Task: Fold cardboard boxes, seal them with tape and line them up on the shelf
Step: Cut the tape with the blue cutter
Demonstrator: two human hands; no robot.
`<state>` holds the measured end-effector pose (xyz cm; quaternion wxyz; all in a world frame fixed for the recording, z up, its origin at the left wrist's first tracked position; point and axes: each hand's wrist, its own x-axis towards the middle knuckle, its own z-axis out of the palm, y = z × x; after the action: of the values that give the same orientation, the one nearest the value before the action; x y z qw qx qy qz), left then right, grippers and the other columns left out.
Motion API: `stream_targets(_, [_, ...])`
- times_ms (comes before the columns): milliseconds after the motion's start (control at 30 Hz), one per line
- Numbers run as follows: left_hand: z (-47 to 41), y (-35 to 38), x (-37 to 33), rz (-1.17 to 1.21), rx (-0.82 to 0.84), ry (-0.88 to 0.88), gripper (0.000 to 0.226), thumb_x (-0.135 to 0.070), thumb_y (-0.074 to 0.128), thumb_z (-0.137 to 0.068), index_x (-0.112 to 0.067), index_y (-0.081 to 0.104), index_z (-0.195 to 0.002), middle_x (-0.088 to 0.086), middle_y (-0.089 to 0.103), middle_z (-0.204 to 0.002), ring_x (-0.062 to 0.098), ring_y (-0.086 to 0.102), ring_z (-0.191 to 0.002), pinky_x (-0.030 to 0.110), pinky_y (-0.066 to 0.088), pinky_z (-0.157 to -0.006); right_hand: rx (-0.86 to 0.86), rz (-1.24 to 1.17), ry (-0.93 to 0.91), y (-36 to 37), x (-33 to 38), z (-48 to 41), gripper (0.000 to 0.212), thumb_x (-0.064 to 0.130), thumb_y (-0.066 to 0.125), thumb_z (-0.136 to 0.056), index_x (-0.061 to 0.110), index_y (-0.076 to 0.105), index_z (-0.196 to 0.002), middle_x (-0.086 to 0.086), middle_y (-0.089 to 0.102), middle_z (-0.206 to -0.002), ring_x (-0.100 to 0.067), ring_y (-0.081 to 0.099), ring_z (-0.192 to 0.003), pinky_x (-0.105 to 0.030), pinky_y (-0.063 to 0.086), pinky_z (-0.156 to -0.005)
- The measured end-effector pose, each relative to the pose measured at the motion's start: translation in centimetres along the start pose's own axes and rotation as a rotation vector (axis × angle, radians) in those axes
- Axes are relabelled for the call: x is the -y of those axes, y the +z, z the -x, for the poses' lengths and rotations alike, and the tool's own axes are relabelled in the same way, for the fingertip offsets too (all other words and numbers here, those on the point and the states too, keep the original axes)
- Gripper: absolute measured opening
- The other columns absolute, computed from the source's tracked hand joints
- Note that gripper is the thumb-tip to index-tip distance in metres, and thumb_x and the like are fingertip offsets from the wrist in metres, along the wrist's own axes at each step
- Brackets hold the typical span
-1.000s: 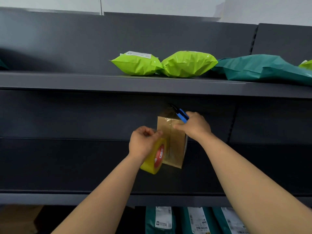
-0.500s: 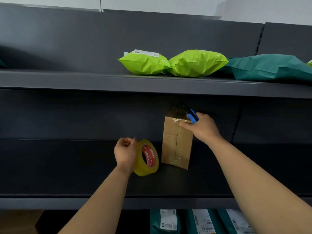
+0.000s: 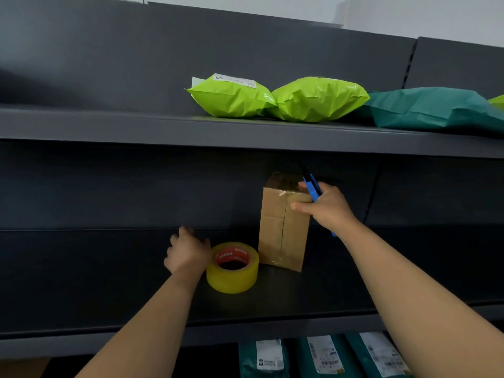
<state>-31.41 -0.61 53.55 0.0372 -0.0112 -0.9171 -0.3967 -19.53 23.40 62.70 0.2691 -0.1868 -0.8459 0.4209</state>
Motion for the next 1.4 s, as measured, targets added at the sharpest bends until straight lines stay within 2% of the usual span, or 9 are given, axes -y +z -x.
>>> stream_targets(67, [0.6, -0.4, -2.3, 0.049, -0.018, 0.176, 0.054, -0.043, 0.062, -0.090, -0.017, 0.044, -0.134, 0.012, 0.050, -0.132, 0.033, 0.051, -0.119, 0.046, 0.046, -0.095, 0.031, -0.094, 0.015, -0.3, 0.0, 0.1, 0.063, 0.019, 0.084, -0.071, 0.029, 0.058, -0.128, 0.004, 0.060, -0.121, -0.012, 0.059, -0.105, -0.026, 0.049, -0.085])
stream_targets(233, [3.0, 0.0, -10.0, 0.623, 0.350, 0.357, 0.074, -0.044, 0.070, -0.086, -0.017, 0.039, -0.147, 0.003, 0.048, -0.145, 0.020, 0.047, -0.132, 0.031, 0.042, -0.103, 0.023, -0.324, 0.043, -0.5, 0.3, 0.5, 0.057, 0.012, 0.080, -0.076, 0.027, 0.059, -0.126, 0.005, 0.065, -0.112, -0.006, 0.063, -0.097, -0.016, 0.048, -0.074])
stream_targets(467, [2.4, 1.8, -12.7, 0.504, 0.198, 0.415, 0.069, -0.047, 0.077, -0.076, -0.020, 0.053, -0.135, -0.001, 0.063, -0.125, 0.017, 0.060, -0.111, 0.030, 0.052, -0.086, 0.032, -0.348, -0.003, -0.5, 0.0, 0.7, 0.039, 0.014, 0.079, -0.078, 0.031, 0.059, -0.106, 0.014, 0.065, -0.093, 0.004, 0.061, -0.083, -0.005, 0.045, -0.056])
stream_targets(567, [2.0, 1.7, -12.5, 0.502, 0.212, 0.446, 0.068, -0.043, 0.079, -0.077, -0.021, 0.052, -0.136, -0.002, 0.062, -0.125, 0.017, 0.060, -0.113, 0.026, 0.050, -0.083, 0.045, -0.373, 0.017, -0.5, 0.0, 0.8, 0.048, 0.013, 0.080, -0.076, 0.030, 0.059, -0.116, 0.012, 0.065, -0.097, 0.000, 0.063, -0.084, -0.008, 0.045, -0.059])
stream_targets(633, [2.2, 1.5, -12.3, 0.502, 0.231, 0.500, 0.068, -0.035, 0.077, -0.081, -0.022, 0.048, -0.140, -0.002, 0.060, -0.128, 0.016, 0.057, -0.118, 0.024, 0.048, -0.085, 0.031, -0.447, 0.049, -0.9, -0.1, 0.9, 0.054, 0.016, 0.081, -0.076, 0.032, 0.057, -0.122, 0.008, 0.065, -0.101, 0.000, 0.059, -0.069, -0.012, 0.044, -0.055])
stream_targets(767, [2.6, 1.4, -11.8, 0.393, 0.219, 0.631, 0.055, -0.020, 0.064, -0.092, -0.027, 0.045, -0.143, -0.001, 0.054, -0.136, 0.016, 0.054, -0.121, 0.020, 0.046, -0.089, 0.001, -0.590, 0.189, -1.4, -1.3, 1.4, 0.026, 0.027, 0.072, -0.085, 0.023, 0.062, -0.109, -0.002, 0.059, -0.081, -0.008, 0.045, -0.053, -0.024, 0.040, -0.050])
stream_targets(933, [4.5, 1.7, -13.5, 0.358, 0.276, 0.538, 0.080, -0.048, 0.079, -0.074, -0.023, 0.035, -0.137, -0.004, 0.046, -0.127, 0.013, 0.049, -0.113, 0.027, 0.044, -0.088, 0.021, -0.683, 0.276, -0.9, -1.8, 2.1, 0.009, 0.024, 0.065, -0.090, 0.021, 0.062, -0.098, -0.004, 0.057, -0.084, -0.010, 0.043, -0.053, -0.025, 0.036, -0.049])
stream_targets(1100, [5.8, 2.2, -15.2, 0.243, 0.209, 0.430, 0.102, -0.070, 0.076, -0.061, -0.020, 0.025, -0.134, 0.007, 0.036, -0.137, 0.029, 0.048, -0.123, 0.037, 0.045, -0.088, 0.041, -0.694, 0.263, -1.6, -1.9, 2.6, 0.010, 0.020, 0.063, -0.091, 0.026, 0.061, -0.098, -0.002, 0.058, -0.087, -0.009, 0.043, -0.055, -0.025, 0.037, -0.051])
stream_targets(1400, [6.0, 2.0, -14.9, 0.344, 0.085, 0.275, 0.094, -0.057, 0.078, -0.066, -0.018, 0.024, -0.132, 0.011, 0.036, -0.133, 0.036, 0.050, -0.116, 0.043, 0.048, -0.086, 0.094, -0.519, 0.302, -2.5, -2.5, 2.5, 0.012, 0.025, 0.065, -0.091, 0.020, 0.061, -0.101, -0.010, 0.066, -0.099, -0.009, 0.043, -0.056, -0.024, 0.039, -0.050])
